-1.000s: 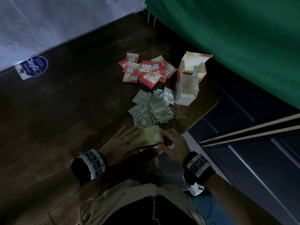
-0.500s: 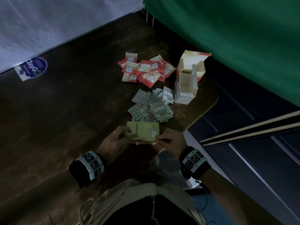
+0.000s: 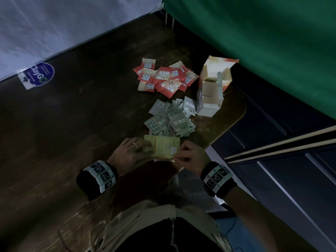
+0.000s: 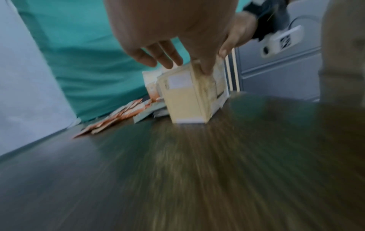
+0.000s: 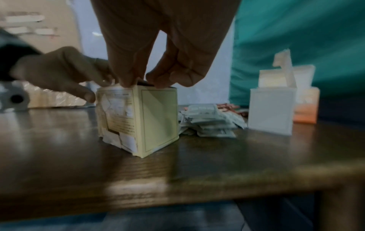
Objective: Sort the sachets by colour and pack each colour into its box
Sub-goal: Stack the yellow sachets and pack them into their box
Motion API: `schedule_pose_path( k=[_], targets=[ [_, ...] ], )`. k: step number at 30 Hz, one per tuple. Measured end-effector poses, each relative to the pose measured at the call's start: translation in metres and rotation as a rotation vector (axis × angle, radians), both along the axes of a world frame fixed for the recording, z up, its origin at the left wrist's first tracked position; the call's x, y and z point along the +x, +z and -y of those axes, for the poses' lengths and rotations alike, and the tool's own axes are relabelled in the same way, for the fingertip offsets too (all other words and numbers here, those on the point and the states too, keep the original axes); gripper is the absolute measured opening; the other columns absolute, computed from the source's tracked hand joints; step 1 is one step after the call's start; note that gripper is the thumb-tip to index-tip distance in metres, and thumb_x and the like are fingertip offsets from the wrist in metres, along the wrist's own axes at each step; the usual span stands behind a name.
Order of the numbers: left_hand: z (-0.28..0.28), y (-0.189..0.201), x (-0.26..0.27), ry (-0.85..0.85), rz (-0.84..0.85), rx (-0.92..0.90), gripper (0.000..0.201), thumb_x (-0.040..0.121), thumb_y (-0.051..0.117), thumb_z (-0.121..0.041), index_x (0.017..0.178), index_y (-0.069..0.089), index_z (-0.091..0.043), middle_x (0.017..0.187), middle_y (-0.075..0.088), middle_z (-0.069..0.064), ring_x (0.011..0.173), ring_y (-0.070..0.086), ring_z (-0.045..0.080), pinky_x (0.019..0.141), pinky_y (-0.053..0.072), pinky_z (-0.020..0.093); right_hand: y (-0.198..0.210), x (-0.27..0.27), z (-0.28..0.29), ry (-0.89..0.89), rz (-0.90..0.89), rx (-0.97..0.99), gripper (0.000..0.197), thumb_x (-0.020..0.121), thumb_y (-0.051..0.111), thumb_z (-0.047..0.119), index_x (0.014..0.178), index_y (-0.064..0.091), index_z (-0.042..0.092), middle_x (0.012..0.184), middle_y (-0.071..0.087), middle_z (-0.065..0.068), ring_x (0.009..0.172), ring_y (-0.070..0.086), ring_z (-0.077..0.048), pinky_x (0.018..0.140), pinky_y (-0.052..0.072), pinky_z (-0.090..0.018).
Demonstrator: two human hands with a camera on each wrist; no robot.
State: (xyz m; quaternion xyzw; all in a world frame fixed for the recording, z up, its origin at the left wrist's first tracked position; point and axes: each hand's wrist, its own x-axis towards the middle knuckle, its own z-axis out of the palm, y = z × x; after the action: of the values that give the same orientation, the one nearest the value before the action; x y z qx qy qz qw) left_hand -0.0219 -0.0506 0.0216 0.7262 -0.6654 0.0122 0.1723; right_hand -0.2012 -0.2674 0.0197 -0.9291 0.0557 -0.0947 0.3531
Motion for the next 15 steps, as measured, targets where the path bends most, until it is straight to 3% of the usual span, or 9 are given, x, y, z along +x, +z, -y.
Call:
schedule_pose_path(
  k=[2, 5, 8, 11, 12, 15],
  targets=[
    [0.007, 0.002, -0.005, -0.029, -0.033, 0.032, 0.036, 0.096, 0.039, -0.042, 0.110, 0.067, -0.025, 0.119, 0.062, 0.005, 0.109, 0.056, 0.023, 0.084, 0.051, 0.039, 0.001, 0.003, -0.002, 0.038, 0.016, -0.032, 0.025, 0.079, 0.063, 0.030, 0.079, 0.075, 0.008, 0.086, 0.062, -0.011, 0.071, 0.062, -0.020, 0.056, 0.052, -0.024],
    [0.018, 0.005, -0.011, -0.035, -0.114, 0.101, 0.046, 0.100, 0.026, -0.045, 0.116, 0.064, -0.027, 0.120, 0.061, 0.004, 0.109, 0.058, 0.026, 0.080, 0.054, 0.039, 0.000, 0.005, -0.009, -0.073, 0.010, 0.054, 0.016, 0.073, 0.071, 0.022, 0.079, 0.076, 0.007, 0.086, 0.065, -0.011, 0.073, 0.065, -0.020, 0.063, 0.050, -0.018],
    [0.019, 0.003, -0.011, -0.034, -0.053, 0.135, 0.033, 0.093, 0.040, -0.038, 0.116, 0.063, -0.031, 0.122, 0.060, 0.001, 0.108, 0.057, 0.025, 0.078, 0.054, 0.041, -0.001, 0.002, -0.012, -0.151, -0.018, 0.131, 0.016, 0.073, 0.072, 0.022, 0.082, 0.077, 0.010, 0.089, 0.063, -0.010, 0.079, 0.062, -0.016, 0.069, 0.047, -0.010],
    [0.021, 0.007, -0.011, -0.022, 0.051, 0.144, 0.030, 0.085, 0.044, -0.037, 0.107, 0.065, -0.037, 0.119, 0.062, -0.005, 0.106, 0.055, 0.023, 0.080, 0.047, 0.040, -0.001, 0.001, -0.012, -0.069, -0.094, 0.136, 0.013, 0.074, 0.076, 0.013, 0.087, 0.077, 0.009, 0.096, 0.059, -0.012, 0.084, 0.060, -0.021, 0.072, 0.045, -0.005],
    [0.024, 0.009, -0.011, -0.022, 0.069, 0.148, 0.028, 0.084, 0.045, -0.039, 0.103, 0.067, -0.038, 0.118, 0.063, -0.006, 0.106, 0.054, 0.021, 0.082, 0.044, 0.040, 0.001, 0.001, -0.011, -0.029, -0.120, 0.101, 0.013, 0.074, 0.077, 0.011, 0.087, 0.077, 0.010, 0.098, 0.058, -0.012, 0.084, 0.060, -0.023, 0.071, 0.046, -0.008],
    [0.031, 0.014, -0.010, -0.045, 0.039, 0.152, 0.026, 0.084, 0.048, -0.044, 0.095, 0.070, -0.036, 0.115, 0.064, -0.006, 0.104, 0.059, 0.021, 0.084, 0.046, 0.038, 0.007, 0.006, -0.008, 0.071, -0.121, -0.200, 0.011, 0.072, 0.079, 0.021, 0.083, 0.075, 0.020, 0.099, 0.058, -0.006, 0.084, 0.059, -0.022, 0.065, 0.054, -0.033]
  ],
)
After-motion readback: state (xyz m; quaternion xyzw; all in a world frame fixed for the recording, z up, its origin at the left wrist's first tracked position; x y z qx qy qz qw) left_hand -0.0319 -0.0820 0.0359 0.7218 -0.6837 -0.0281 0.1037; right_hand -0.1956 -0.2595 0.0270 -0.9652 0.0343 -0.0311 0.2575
